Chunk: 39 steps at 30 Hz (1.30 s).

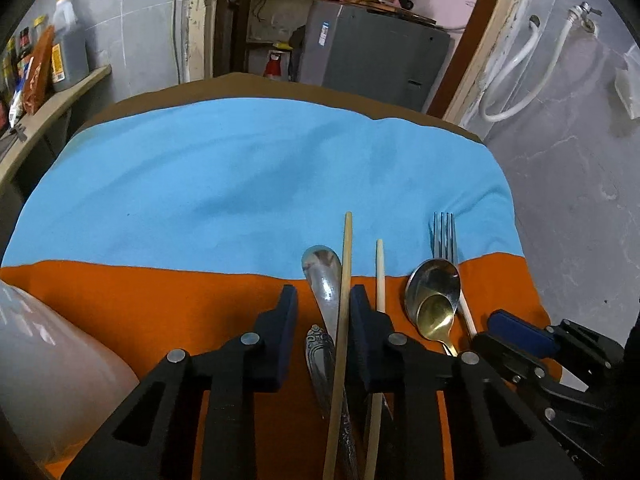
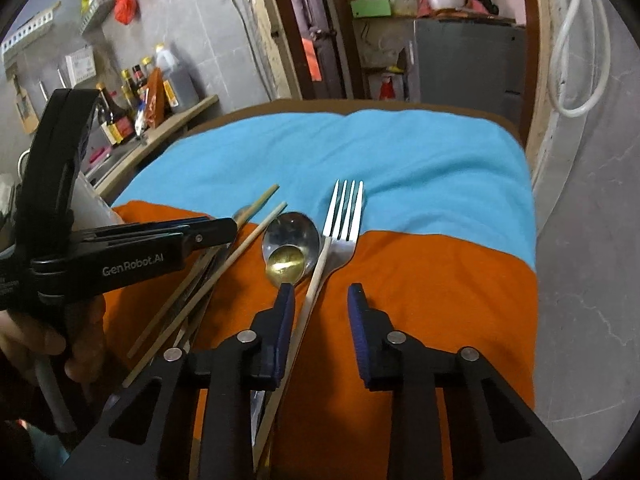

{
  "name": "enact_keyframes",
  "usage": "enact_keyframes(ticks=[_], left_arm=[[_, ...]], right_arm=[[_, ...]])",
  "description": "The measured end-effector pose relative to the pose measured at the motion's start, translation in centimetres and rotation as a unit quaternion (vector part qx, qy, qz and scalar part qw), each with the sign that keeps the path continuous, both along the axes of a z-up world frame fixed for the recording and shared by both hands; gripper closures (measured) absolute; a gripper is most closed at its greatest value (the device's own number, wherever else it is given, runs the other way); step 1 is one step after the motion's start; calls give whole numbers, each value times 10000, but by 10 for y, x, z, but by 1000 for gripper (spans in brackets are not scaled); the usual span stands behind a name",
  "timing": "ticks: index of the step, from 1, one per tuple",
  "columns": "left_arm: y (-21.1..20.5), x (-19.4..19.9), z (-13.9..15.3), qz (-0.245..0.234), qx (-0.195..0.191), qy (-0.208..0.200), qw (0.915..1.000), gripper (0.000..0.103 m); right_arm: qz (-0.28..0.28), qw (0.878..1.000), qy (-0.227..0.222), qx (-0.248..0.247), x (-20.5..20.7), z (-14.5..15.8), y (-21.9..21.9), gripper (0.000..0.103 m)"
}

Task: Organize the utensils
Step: 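Grasp a wooden chopstick with the right gripper, then lift the chopstick with the right gripper and drop it into the white caddy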

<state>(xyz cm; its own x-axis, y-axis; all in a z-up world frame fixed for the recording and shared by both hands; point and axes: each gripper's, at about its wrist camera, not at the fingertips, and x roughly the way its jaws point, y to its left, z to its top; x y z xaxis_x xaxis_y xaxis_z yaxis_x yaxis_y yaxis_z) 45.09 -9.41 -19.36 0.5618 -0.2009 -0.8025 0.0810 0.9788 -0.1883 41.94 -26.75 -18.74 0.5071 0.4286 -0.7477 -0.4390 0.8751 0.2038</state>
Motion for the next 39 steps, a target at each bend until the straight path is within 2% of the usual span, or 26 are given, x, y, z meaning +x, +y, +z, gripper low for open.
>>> enact_keyframes(ticks=[2, 4, 7, 11, 23, 25, 29, 35, 39], left_arm=[[-2, 0, 0, -76, 65, 27, 9999, 84], [-4, -1, 1, -127, 80, 27, 9999, 93], [-4, -1, 0, -75, 79, 49, 9999, 100], [1, -2, 0, 75, -123, 85, 9999, 100], [7, -13, 12, 273, -196, 14, 9994, 100], [4, -19, 17, 232, -219, -136, 9994, 101], [-1, -37, 35, 194, -349, -703, 9967, 100], [-5, -66, 69, 153, -499, -1547, 9866, 100], [-1, -79, 92, 191, -579, -1921, 9795, 100]], right_arm=[[26, 10000, 53, -21, 3, -1, 3, 84], [47, 9999, 123, -76, 5, -3, 5, 86], [98, 9998, 178, -86, 7, -4, 8, 93], [129, 9998, 128, -69, 5, -2, 8, 96], [-329, 9994, 59, 50, 8, 3, -5, 99], [-357, 9993, -46, 86, 6, 6, -7, 99], [-457, 9977, -366, 328, -5, 16, -14, 100], [-546, 9900, -917, 926, -26, 36, -22, 100], [-616, 9812, -1216, 1367, -36, 54, -19, 100]])
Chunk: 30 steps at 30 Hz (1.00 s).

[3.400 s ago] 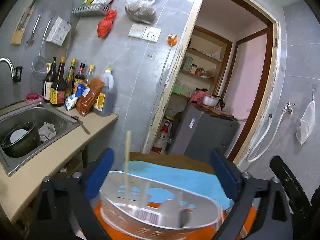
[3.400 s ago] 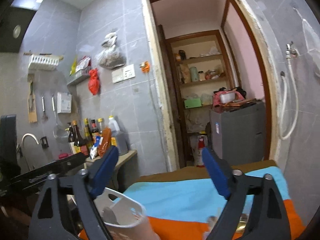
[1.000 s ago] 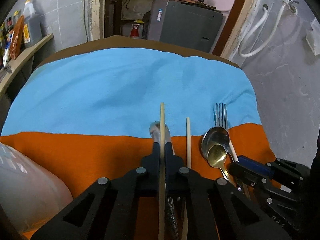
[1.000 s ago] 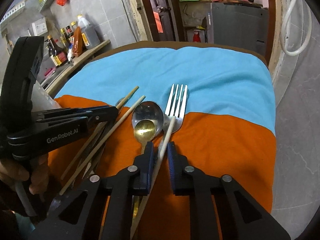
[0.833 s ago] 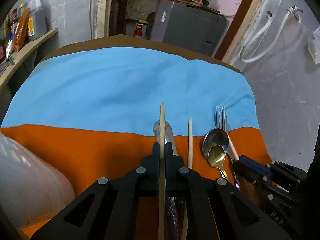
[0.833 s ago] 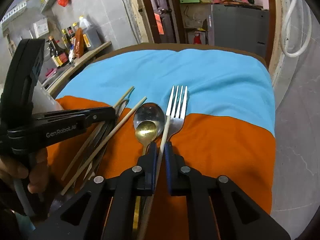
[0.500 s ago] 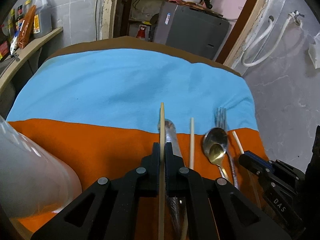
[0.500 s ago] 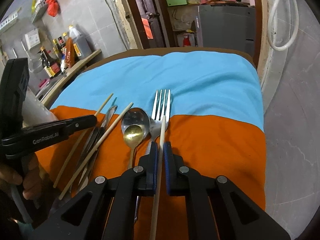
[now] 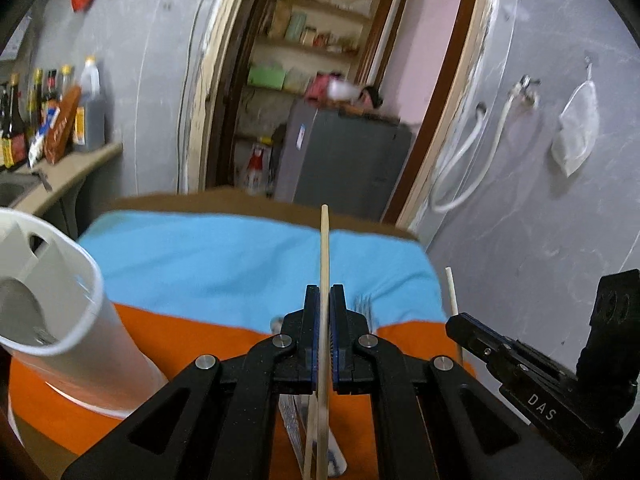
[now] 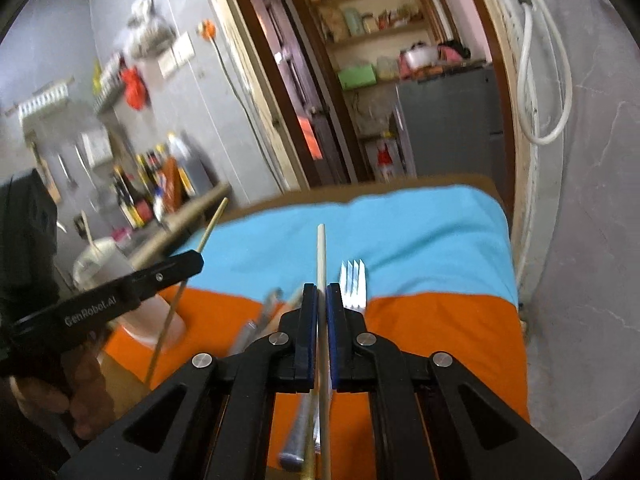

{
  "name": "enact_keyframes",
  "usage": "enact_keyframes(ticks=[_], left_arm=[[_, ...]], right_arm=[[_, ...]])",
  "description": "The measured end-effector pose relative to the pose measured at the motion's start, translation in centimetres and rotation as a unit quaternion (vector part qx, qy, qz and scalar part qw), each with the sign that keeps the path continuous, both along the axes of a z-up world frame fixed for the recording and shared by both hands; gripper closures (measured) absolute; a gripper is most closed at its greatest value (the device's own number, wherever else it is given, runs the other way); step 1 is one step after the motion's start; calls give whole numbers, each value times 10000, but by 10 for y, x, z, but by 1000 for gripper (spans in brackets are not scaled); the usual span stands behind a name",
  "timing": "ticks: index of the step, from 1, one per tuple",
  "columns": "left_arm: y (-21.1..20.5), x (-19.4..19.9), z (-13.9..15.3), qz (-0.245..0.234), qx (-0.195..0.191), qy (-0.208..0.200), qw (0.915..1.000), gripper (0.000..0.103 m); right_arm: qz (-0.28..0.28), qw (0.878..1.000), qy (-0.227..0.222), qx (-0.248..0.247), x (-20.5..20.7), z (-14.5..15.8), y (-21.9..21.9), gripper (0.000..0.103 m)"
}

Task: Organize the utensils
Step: 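Lift the chopstick with the right gripper and drop it into the white caddy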

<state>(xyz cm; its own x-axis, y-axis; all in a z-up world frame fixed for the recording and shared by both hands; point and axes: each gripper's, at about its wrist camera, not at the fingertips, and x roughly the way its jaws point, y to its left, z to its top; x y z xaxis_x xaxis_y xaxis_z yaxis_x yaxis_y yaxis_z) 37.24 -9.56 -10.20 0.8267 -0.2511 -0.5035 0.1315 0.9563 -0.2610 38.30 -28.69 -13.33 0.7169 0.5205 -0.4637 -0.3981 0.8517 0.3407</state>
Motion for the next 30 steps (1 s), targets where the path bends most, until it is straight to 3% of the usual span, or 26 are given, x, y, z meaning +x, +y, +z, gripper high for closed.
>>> enact_keyframes(ticks=[11, 19, 25, 30], left_arm=[[58, -23, 61, 517, -468, -670, 9953, 100], [150, -34, 103, 1129, -723, -1247, 9831, 100], [223, -32, 112, 1524, -998, -1577, 9705, 100], [273, -24, 101, 1838, -1302, -1657, 9601, 100]], right_arm=[[136, 9915, -801, 1013, 0, 61, 35, 100], [288, 9791, -1399, 1448, -1, 101, 95, 100], [382, 9680, -1766, 1739, 2, 117, 140, 100], [327, 9636, -1910, 1843, 8, 111, 169, 100]])
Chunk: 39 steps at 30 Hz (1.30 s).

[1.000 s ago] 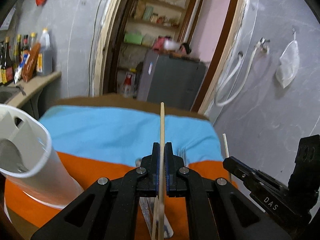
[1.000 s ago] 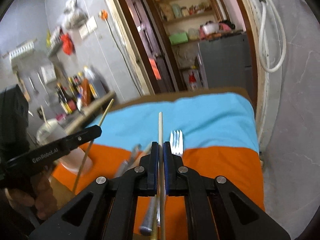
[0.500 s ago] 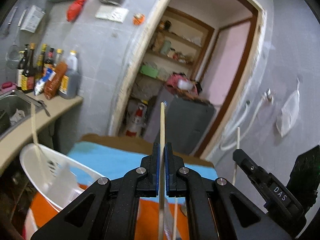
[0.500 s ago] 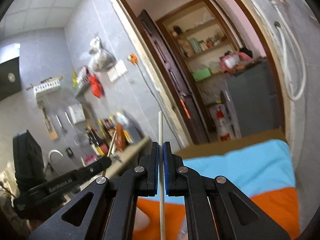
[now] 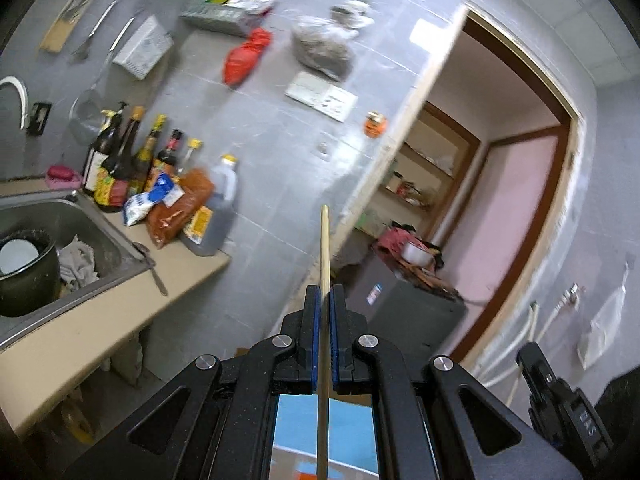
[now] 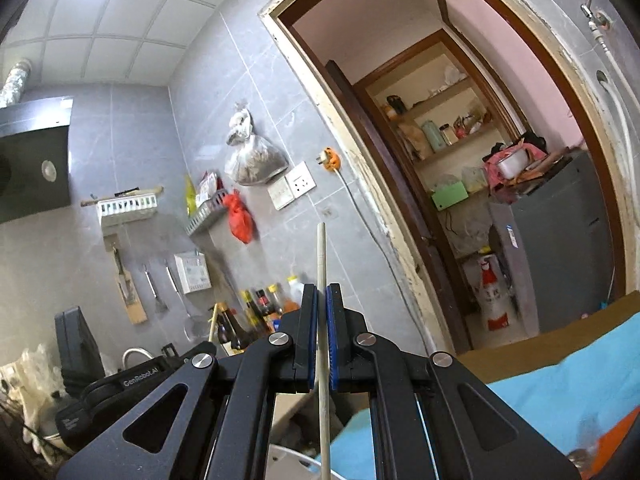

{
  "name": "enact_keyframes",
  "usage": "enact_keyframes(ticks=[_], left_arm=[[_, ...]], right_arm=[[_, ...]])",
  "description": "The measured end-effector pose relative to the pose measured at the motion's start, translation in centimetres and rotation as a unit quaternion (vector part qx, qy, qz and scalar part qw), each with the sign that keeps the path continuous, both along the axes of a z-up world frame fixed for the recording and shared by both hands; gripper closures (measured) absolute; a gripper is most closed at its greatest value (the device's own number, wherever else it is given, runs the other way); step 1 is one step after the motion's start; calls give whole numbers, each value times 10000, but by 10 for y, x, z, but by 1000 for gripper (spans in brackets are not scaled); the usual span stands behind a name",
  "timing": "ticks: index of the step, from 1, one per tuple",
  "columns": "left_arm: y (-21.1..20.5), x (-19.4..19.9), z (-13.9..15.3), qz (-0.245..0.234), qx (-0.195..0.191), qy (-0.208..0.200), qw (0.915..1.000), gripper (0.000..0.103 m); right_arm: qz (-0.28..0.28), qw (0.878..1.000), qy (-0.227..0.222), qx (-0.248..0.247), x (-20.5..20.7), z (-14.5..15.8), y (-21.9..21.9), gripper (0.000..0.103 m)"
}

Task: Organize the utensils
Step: 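Lift the chopstick with the right gripper and drop it into the white caddy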

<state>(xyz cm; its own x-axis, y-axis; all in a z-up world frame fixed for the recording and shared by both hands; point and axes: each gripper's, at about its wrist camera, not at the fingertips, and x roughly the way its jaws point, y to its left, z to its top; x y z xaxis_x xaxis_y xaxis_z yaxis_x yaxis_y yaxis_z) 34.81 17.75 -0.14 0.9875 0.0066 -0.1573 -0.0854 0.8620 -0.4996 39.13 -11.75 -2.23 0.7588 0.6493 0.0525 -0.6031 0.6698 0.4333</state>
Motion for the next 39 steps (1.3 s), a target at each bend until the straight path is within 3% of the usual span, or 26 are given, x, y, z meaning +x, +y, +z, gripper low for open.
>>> enact_keyframes(ticks=[3, 10, 23, 34, 36, 39], left_arm=[[15, -1, -11, 100, -142, -92, 9998, 100], [13, 0, -31, 132, -82, -284, 9995, 100], [-11, -8, -57, 91, 465, -457, 9978, 100], [-24, -19, -60, -400, 812, 85, 9959, 98], [-26, -21, -59, -454, 840, 194, 9952, 95], [-33, -26, -54, -529, 902, 330, 9940, 80]], right_arm=[[-72, 9998, -129, -117, 0, -9, 15, 100], [-206, 9980, -374, -458, -4, -32, 34, 100], [-233, 9915, -631, -1113, -17, -58, 49, 100], [-51, 9900, -334, -1370, -26, -62, 43, 98], [-25, 9902, -275, -1370, -27, -60, 40, 97], [-23, 9910, -154, -1329, -31, -54, 31, 90]])
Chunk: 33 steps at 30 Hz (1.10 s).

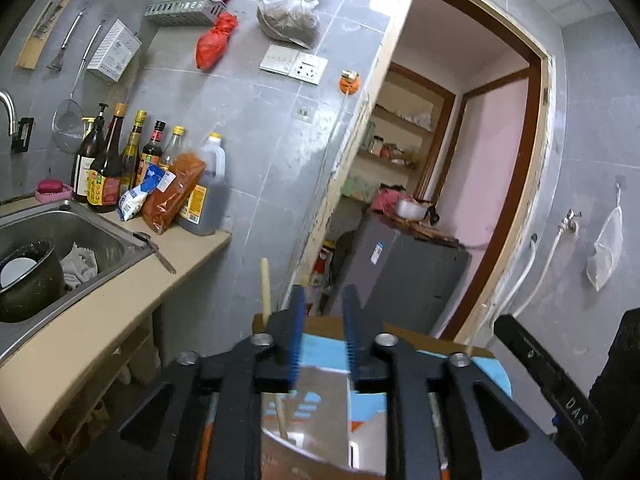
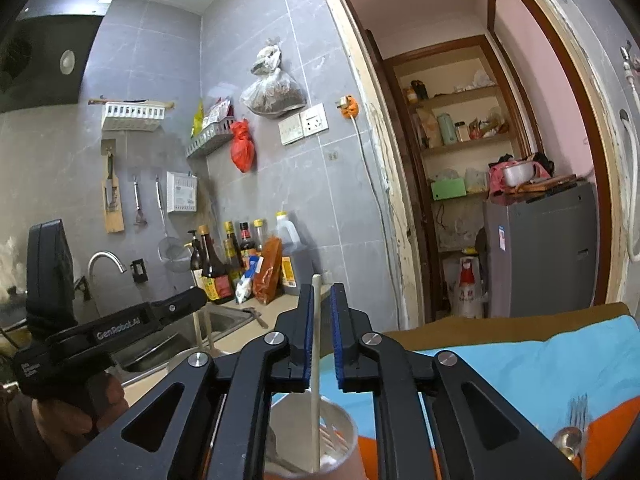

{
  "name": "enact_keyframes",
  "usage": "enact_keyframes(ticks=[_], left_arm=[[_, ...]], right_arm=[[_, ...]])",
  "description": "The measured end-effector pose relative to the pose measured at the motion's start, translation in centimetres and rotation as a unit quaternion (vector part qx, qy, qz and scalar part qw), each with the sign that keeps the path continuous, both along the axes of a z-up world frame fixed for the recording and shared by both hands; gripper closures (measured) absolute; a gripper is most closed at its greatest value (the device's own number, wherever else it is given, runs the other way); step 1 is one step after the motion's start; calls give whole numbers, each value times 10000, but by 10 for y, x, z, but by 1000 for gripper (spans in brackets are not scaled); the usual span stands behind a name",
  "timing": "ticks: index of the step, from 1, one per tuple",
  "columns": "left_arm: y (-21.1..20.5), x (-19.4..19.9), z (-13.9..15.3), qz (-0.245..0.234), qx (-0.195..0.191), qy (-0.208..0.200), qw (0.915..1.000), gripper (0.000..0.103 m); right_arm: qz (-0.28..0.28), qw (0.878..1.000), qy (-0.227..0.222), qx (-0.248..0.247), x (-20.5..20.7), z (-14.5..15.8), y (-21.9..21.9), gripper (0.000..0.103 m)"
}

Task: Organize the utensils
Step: 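Lift the chopstick with the right gripper and drop it into the white caddy, then move the right gripper back over the remaining utensils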

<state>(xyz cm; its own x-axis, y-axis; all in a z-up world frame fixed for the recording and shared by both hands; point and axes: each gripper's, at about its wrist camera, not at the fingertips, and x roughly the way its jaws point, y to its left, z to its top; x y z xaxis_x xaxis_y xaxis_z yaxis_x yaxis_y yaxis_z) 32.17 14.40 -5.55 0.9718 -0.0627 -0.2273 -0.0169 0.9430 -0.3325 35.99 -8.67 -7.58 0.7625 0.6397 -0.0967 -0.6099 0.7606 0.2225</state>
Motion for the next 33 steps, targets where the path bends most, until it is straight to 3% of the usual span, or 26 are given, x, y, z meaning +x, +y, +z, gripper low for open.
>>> enact_keyframes(ticks=[2, 5, 6, 8, 9, 11, 15, 18, 21, 33], left_arm=[[-4, -4, 5, -12, 3, 52, 10000, 63], [-17, -10, 19, -2, 37, 128, 9999, 45], [-22, -12, 23, 7, 64, 130, 9999, 40], [-32, -16, 32, 56, 80, 91, 9999, 21], [-37, -19, 36, 69, 67, 60, 9999, 18], [-46, -21, 42, 79, 58, 47, 9999, 9], [-75, -26, 52, 130, 219, 17, 9997, 6], [-96, -29, 56, 92, 386, -6, 9992, 5], [-116, -30, 57, 17, 534, -14, 9986, 5], [-186, -25, 31, -517, 848, 327, 9945, 4]], right_arm=[[-37, 10000, 49, 16, -2, 6, -6, 79], [-146, 9998, 121, -32, -6, 17, -19, 77], [-193, 9997, 151, -53, -8, 23, -26, 72], [-287, 9995, 149, -73, -11, 32, -37, 59], [-343, 9993, 127, -72, -13, 37, -45, 50], [-433, 9990, 99, -98, -16, 43, -58, 44], [-718, 9973, 33, -169, -25, 57, -90, 22], [-872, 9959, 8, -225, -31, 61, -110, 14], [-1034, 9943, 3, -255, -37, 64, -132, 0], [-1503, 9873, 102, -507, -47, 54, -196, 0]])
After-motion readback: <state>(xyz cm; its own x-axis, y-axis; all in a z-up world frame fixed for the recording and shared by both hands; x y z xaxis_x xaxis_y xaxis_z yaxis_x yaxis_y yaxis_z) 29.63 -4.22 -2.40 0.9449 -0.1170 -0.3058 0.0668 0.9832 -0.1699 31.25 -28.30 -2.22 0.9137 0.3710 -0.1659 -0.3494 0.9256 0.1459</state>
